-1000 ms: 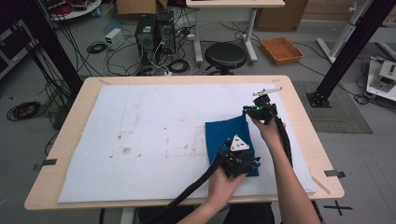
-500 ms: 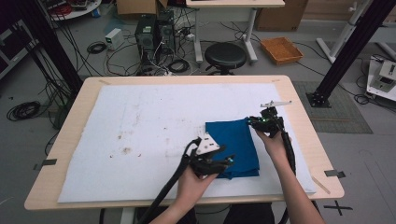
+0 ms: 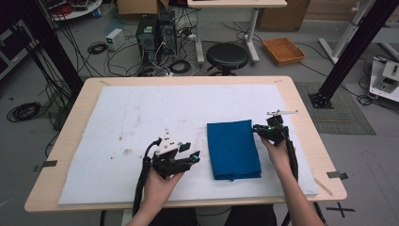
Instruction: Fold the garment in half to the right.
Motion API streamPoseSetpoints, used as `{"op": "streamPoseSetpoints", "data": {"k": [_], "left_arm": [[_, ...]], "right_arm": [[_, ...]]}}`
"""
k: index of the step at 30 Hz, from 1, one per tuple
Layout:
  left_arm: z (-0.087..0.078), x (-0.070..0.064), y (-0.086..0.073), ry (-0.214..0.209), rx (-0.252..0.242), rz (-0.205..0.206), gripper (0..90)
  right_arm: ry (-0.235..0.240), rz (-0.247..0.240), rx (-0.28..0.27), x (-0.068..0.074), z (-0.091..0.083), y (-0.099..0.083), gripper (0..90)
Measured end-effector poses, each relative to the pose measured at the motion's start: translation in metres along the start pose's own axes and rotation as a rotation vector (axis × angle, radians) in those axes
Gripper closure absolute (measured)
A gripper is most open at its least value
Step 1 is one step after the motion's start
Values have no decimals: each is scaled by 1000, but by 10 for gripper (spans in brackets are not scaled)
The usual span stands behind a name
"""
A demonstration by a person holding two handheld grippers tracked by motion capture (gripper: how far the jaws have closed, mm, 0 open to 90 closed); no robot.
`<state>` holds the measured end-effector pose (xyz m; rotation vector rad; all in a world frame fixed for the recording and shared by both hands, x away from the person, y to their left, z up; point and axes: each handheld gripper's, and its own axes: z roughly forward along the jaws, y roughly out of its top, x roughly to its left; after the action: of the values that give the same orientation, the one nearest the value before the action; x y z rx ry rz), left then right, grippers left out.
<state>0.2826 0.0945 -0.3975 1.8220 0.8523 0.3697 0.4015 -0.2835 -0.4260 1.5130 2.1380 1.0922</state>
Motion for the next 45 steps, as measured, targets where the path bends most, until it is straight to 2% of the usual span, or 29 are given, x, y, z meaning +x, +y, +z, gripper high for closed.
{"op": "streamPoseSetpoints", "data": {"k": [2,3,7,10,12,15,17,20,25,31,45], "left_arm": [[-7,6,-1,14,-7,7,505],[-10,9,-1,20,-8,8,497],[-26,24,-3,60,-34,10,481],[-36,36,-2,104,-52,27,448],[-44,46,-2,127,-61,30,431],[-54,60,-2,192,-68,70,416],[-58,69,-4,212,-61,73,392],[-64,82,-7,242,-63,86,385],[-71,96,-12,273,-71,53,378],[-77,101,-12,287,-82,58,378],[-82,104,-14,299,-92,45,371]], "right_arm": [[2,-11,-26,2,-12,-4,730],[-1,-18,-39,3,-19,-7,722],[40,-7,-88,2,-43,-19,637],[75,41,-130,-4,-58,-25,517],[110,69,-160,-7,-68,-29,486],[107,63,-205,-8,-80,-36,444],[92,45,-223,-10,-85,-38,425],[79,27,-243,-12,-89,-40,409],[45,-14,-253,-17,-91,-42,394],[19,-24,-247,-20,-92,-43,388],[14,-22,-235,-22,-91,-42,374]]}}
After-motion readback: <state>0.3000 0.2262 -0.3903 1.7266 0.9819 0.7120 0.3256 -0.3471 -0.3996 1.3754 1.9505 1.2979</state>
